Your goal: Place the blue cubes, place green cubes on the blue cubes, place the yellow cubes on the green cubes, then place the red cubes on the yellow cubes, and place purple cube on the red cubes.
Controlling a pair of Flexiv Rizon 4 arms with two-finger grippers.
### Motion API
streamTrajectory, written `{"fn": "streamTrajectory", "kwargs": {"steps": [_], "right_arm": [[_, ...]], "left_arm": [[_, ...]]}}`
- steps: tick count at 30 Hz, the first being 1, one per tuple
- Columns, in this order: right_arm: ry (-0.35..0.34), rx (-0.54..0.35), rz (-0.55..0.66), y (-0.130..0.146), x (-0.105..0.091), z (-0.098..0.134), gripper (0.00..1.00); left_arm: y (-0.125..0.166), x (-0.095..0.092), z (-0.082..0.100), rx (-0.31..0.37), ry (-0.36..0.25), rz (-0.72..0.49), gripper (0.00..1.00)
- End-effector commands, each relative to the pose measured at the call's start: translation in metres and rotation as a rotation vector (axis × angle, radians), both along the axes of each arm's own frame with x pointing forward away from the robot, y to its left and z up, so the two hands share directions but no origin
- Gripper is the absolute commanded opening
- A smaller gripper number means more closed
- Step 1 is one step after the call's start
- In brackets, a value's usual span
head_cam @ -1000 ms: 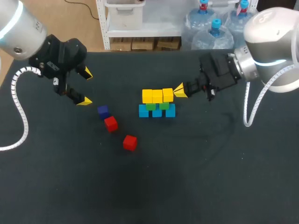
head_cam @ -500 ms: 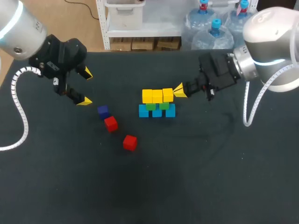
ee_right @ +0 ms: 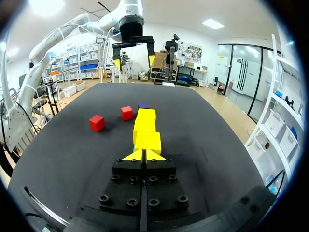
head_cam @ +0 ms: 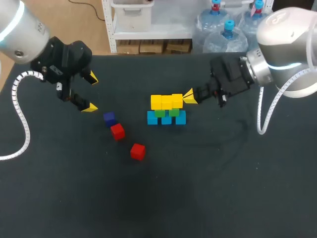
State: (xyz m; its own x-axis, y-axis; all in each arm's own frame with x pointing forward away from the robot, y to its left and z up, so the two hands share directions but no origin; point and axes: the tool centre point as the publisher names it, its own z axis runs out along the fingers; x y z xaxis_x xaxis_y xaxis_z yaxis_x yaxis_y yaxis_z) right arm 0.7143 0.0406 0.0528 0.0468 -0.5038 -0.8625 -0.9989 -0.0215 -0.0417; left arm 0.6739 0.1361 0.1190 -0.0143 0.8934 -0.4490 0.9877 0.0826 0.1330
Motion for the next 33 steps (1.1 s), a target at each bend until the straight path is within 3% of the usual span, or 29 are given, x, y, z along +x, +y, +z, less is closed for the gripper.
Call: {"fn": "streamTrajectory", "kwargs": {"steps": [1,20,30,31,33], "right_arm": [[0.0,0.001,0.002,0.001,0.0,-0.001,0.0],[-0.008,-0.009,-0.016,-0.01,-0.007,0.006,0.0],[-0.02,-0.051,0.001,-0.021,-0.029,0.024,0.0],[-0.022,-0.054,0.003,-0.022,-0.032,0.026,0.04],[-0.023,-0.066,0.008,-0.025,-0.038,0.03,0.3]], "left_arm": [[0.001,0.0,-0.001,-0.004,-0.001,-0.004,1.0],[0.001,0.0,-0.001,-0.004,-0.001,-0.004,1.0],[0.001,0.0,-0.001,-0.004,-0.001,-0.004,1.0],[0.001,0.0,-0.001,-0.004,-0.001,-0.004,1.0],[0.001,0.0,-0.001,-0.004,-0.001,-0.004,1.0]]}}
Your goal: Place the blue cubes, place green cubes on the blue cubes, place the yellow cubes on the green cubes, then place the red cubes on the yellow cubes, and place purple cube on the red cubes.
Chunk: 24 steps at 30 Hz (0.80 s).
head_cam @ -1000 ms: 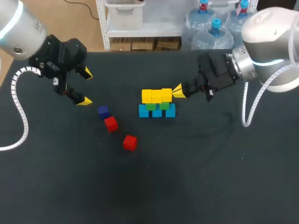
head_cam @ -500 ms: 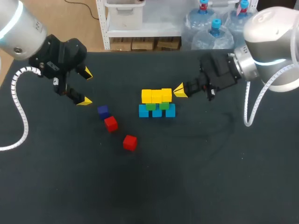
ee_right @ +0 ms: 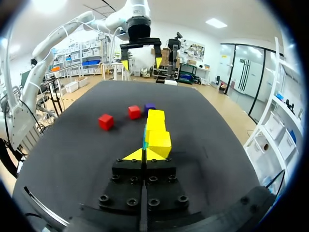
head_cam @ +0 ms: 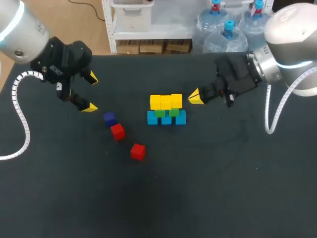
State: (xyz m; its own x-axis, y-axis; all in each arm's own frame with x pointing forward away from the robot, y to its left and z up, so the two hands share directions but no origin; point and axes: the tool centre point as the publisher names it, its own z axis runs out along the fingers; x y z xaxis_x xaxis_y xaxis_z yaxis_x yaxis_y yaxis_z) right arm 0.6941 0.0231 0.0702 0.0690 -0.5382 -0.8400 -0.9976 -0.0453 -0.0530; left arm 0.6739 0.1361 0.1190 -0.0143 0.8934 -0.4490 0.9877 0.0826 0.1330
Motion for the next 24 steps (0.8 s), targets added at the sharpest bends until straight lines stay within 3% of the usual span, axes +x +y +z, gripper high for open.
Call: {"fn": "streamTrajectory", "kwargs": {"steps": [1,2,5,14,24], "right_arm": [[-0.012,-0.026,-0.015,-0.009,-0.021,0.014,0.43],[-0.013,-0.027,-0.017,-0.011,-0.023,0.015,0.5],[-0.014,-0.027,-0.03,-0.016,-0.03,0.019,1.0],[-0.029,-0.013,-0.045,-0.021,-0.051,0.028,1.0],[-0.004,0.042,-0.07,-0.011,-0.074,0.012,1.0]], "left_arm": [[0.001,0.0,-0.001,-0.004,-0.001,-0.004,1.0],[0.001,0.0,-0.001,-0.004,-0.001,-0.004,1.0],[0.001,0.0,-0.001,-0.004,-0.001,-0.004,1.0],[0.001,0.0,-0.001,-0.004,-0.001,-0.004,1.0],[0.001,0.0,-0.001,-0.004,-0.001,-0.004,1.0]]}}
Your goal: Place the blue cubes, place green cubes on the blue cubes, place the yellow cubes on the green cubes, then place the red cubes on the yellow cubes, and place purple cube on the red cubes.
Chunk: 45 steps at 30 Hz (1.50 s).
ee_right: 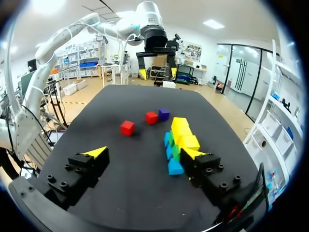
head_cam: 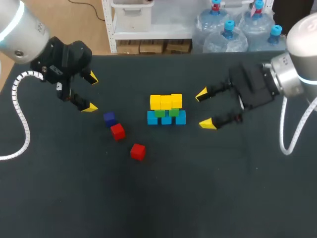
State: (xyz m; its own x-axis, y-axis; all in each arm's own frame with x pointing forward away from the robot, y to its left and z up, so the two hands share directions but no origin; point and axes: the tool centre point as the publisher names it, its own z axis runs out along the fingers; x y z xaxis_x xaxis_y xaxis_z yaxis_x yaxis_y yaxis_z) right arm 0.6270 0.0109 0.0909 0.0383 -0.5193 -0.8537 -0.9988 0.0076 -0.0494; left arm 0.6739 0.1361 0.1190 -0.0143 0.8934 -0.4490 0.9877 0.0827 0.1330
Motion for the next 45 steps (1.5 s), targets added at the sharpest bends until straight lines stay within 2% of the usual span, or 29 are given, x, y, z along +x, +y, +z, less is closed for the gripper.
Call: {"fn": "streamTrajectory", "kwargs": {"steps": [1,11,16,23,36,45], "right_arm": [[-0.007,0.017,-0.019,0.002,-0.008,-0.01,1.0],[-0.022,0.016,-0.018,-0.006,-0.013,-0.002,1.0],[-0.028,-0.001,-0.006,-0.018,-0.015,0.004,1.0],[-0.035,-0.037,-0.002,-0.056,-0.015,0.016,1.0],[-0.028,-0.023,-0.034,-0.129,-0.017,0.024,1.0],[-0.034,-0.015,-0.031,-0.152,-0.015,0.024,1.0]], "left_arm": [[0.001,0.0,-0.001,-0.004,-0.001,-0.004,1.0],[0.001,0.0,-0.001,-0.004,-0.001,-0.004,1.0],[0.001,0.0,-0.001,-0.004,-0.001,-0.004,1.0],[0.001,0.0,-0.001,-0.004,-0.001,-0.004,1.0],[0.001,0.0,-0.001,-0.004,-0.001,-0.004,1.0],[0.001,0.0,-0.001,-0.004,-0.001,-0.004,1.0]]}}
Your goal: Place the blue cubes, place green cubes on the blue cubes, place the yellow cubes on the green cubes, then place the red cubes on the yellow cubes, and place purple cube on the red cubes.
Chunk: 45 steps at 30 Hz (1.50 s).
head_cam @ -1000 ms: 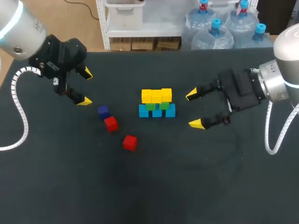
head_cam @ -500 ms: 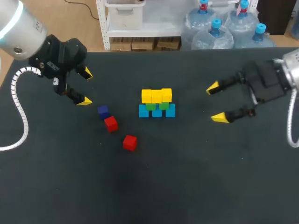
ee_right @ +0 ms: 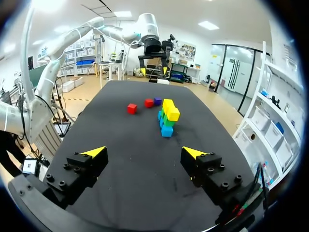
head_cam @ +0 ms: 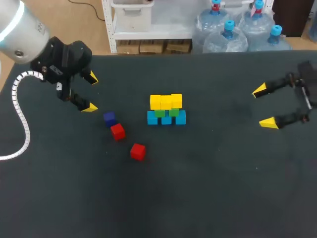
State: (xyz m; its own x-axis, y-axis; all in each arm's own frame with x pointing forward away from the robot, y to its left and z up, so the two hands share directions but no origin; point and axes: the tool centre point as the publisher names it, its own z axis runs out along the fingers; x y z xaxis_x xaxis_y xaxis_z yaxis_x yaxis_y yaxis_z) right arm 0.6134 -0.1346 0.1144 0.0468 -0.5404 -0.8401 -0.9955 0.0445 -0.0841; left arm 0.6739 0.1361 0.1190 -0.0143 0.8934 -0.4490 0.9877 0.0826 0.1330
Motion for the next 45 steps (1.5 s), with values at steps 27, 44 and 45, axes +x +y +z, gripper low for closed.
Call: {"fn": "streamTrajectory", "kwargs": {"steps": [27,44,45], "right_arm": [[0.01,0.005,0.011,-0.008,-0.001,-0.001,1.0],[0.01,0.005,0.011,-0.008,-0.001,-0.001,1.0],[0.01,0.005,0.011,-0.008,-0.001,-0.001,1.0]], "left_arm": [[0.001,0.007,-0.028,0.145,-0.055,-0.294,1.0],[-0.03,-0.005,-0.048,0.356,-0.083,-0.756,1.0],[-0.033,-0.007,-0.048,0.349,-0.08,-0.77,1.0]]}}
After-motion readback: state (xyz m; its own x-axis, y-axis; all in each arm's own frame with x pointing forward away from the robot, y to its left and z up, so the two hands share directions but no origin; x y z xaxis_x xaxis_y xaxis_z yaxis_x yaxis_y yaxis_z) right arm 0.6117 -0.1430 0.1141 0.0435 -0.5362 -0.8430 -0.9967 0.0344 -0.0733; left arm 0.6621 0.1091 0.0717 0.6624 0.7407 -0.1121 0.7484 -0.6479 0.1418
